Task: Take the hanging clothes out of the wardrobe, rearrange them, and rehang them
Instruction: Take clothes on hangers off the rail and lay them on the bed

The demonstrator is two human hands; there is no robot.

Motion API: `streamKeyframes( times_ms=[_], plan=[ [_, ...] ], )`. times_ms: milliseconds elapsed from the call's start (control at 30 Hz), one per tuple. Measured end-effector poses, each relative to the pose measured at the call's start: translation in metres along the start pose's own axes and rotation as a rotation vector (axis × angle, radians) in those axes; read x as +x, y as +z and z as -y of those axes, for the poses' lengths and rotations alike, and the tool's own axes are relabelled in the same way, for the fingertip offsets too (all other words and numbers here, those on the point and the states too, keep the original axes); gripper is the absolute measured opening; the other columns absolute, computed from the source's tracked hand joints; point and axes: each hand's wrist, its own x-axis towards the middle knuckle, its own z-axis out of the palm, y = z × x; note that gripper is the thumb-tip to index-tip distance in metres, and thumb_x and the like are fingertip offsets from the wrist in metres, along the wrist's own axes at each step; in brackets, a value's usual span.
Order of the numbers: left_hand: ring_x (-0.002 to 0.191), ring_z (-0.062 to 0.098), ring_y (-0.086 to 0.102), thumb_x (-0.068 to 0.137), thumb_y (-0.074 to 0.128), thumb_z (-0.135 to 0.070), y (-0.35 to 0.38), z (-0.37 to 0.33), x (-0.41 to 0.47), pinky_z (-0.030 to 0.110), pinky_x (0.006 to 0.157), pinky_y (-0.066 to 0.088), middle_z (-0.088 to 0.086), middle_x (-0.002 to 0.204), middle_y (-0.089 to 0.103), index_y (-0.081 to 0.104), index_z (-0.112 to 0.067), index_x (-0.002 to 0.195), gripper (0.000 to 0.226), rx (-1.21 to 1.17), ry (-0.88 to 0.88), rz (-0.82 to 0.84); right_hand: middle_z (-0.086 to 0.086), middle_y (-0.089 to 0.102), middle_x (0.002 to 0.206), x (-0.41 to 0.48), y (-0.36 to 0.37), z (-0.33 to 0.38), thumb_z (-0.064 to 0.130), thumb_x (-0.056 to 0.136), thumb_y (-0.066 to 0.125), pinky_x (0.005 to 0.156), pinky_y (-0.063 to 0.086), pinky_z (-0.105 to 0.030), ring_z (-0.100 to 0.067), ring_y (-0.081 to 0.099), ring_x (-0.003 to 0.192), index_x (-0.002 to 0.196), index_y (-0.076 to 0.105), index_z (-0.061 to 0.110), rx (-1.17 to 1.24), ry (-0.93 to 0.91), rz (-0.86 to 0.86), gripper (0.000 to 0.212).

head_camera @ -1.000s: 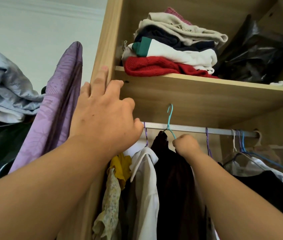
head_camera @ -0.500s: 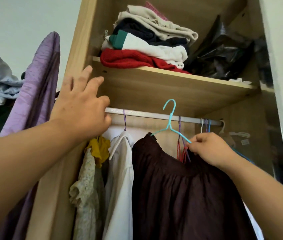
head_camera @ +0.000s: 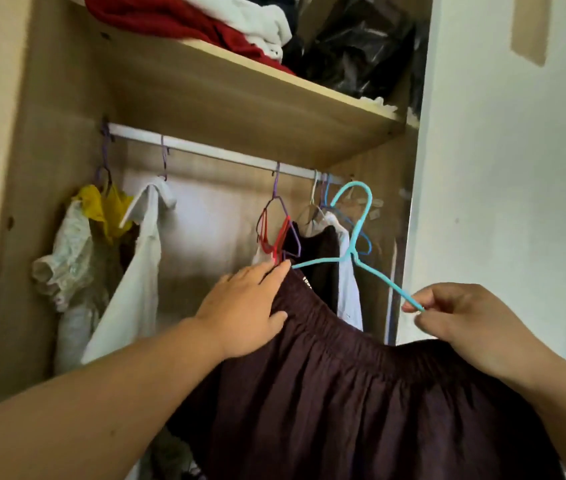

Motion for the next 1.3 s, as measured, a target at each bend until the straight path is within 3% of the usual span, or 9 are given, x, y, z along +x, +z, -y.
streamKeyframes(
  times_ms=[100, 167, 267, 400, 500, 700, 967, 1133, 1300],
  plan=[
    [0.136, 0.027, 0.034, 0.094, 0.039, -0.048, 0.037, -0.036, -0.006, 0.042, 0.107, 0.034, 0.005, 0.154, 0.026, 0.005, -0.021, 0.151, 0.072, -0.182, -0.088, 0.026, 0.007, 0.060, 0.055, -0.042, -0.019, -0.020, 0.000, 0.075, 0.065, 0.048, 0.032, -0.012, -0.003, 0.044, 0.047, 0.068, 0.072, 0.027, -0.030, 0.060, 0.014, 0.029],
    [0.125, 0.030, 0.046, 0.097, 0.036, -0.044, 0.055, -0.051, -0.007, 0.040, 0.101, 0.038, 0.008, 0.140, 0.044, 0.027, -0.019, 0.146, 0.055, -0.238, -0.078, 0.048, 0.010, 0.055, 0.050, -0.069, -0.029, -0.032, -0.001, 0.077, 0.065, 0.046, 0.031, -0.010, 0.000, 0.042, 0.044, 0.069, 0.072, 0.027, -0.054, 0.120, 0.032, 0.029],
    [0.101, 0.028, 0.056, 0.099, 0.038, -0.037, 0.074, -0.074, -0.006, 0.041, 0.087, 0.044, 0.003, 0.103, 0.055, 0.051, -0.016, 0.110, 0.028, -0.346, 0.070, 0.122, 0.011, 0.051, 0.048, -0.107, -0.045, -0.045, 0.004, 0.078, 0.065, 0.045, 0.031, -0.010, -0.001, 0.040, 0.043, 0.072, 0.072, 0.031, -0.103, 0.237, 0.049, 0.029],
    [0.081, 0.023, 0.053, 0.098, 0.043, -0.033, 0.096, -0.111, -0.011, 0.040, 0.076, 0.044, -0.007, 0.078, 0.047, 0.043, -0.019, 0.079, 0.024, -0.535, 0.220, 0.187, 0.008, 0.062, 0.061, -0.153, -0.059, -0.055, 0.015, 0.081, 0.064, 0.058, 0.042, -0.017, -0.003, 0.055, 0.055, 0.079, 0.071, 0.039, -0.182, 0.404, 0.023, 0.025],
    [0.081, 0.017, 0.054, 0.099, 0.039, -0.037, 0.122, -0.135, -0.017, 0.038, 0.077, 0.046, -0.007, 0.085, 0.054, 0.050, -0.021, 0.084, 0.024, -0.594, 0.290, 0.269, 0.007, 0.068, 0.073, -0.189, -0.056, -0.059, 0.020, 0.086, 0.063, 0.067, 0.047, -0.017, -0.002, 0.062, 0.065, 0.086, 0.068, 0.036, -0.225, 0.527, -0.012, 0.016],
    [0.072, 0.007, 0.050, 0.099, 0.039, -0.038, 0.152, -0.162, -0.047, 0.029, 0.063, 0.041, -0.008, 0.077, 0.052, 0.039, -0.029, 0.071, 0.029, -0.686, 0.447, 0.371, 0.009, 0.060, 0.062, -0.255, -0.022, -0.046, 0.020, 0.087, 0.064, 0.060, 0.041, -0.017, 0.001, 0.051, 0.055, 0.089, 0.066, 0.034, -0.391, 0.694, -0.161, 0.014],
    [0.078, 0.018, 0.054, 0.096, 0.046, -0.034, 0.163, -0.178, -0.116, 0.040, 0.073, 0.045, -0.001, 0.080, 0.056, 0.049, -0.019, 0.082, 0.021, -0.803, 0.724, 0.497, 0.012, 0.055, 0.061, -0.372, 0.067, 0.015, 0.024, 0.083, 0.067, 0.058, 0.037, -0.014, -0.001, 0.049, 0.059, 0.076, 0.064, 0.045, -0.535, 0.960, -0.462, 0.022],
    [0.077, 0.021, 0.051, 0.095, 0.050, -0.028, 0.152, -0.213, -0.185, 0.034, 0.063, 0.036, -0.002, 0.079, 0.052, 0.050, -0.019, 0.083, 0.014, -0.884, 0.887, 0.517, 0.008, 0.053, 0.061, -0.449, 0.126, 0.067, 0.033, 0.084, 0.062, 0.055, 0.036, -0.016, -0.002, 0.048, 0.060, 0.074, 0.058, 0.020, -0.708, 1.201, -0.644, 0.016],
    [0.091, 0.030, 0.056, 0.094, 0.051, -0.031, 0.133, -0.252, -0.268, 0.038, 0.072, 0.042, 0.002, 0.089, 0.054, 0.055, -0.020, 0.095, 0.012, -0.925, 1.117, 0.582, 0.009, 0.054, 0.058, -0.516, 0.160, 0.138, 0.038, 0.089, 0.056, 0.045, 0.035, -0.018, -0.003, 0.048, 0.051, 0.069, 0.056, 0.028, -0.696, 1.482, -0.721, 0.022]
  ],
)
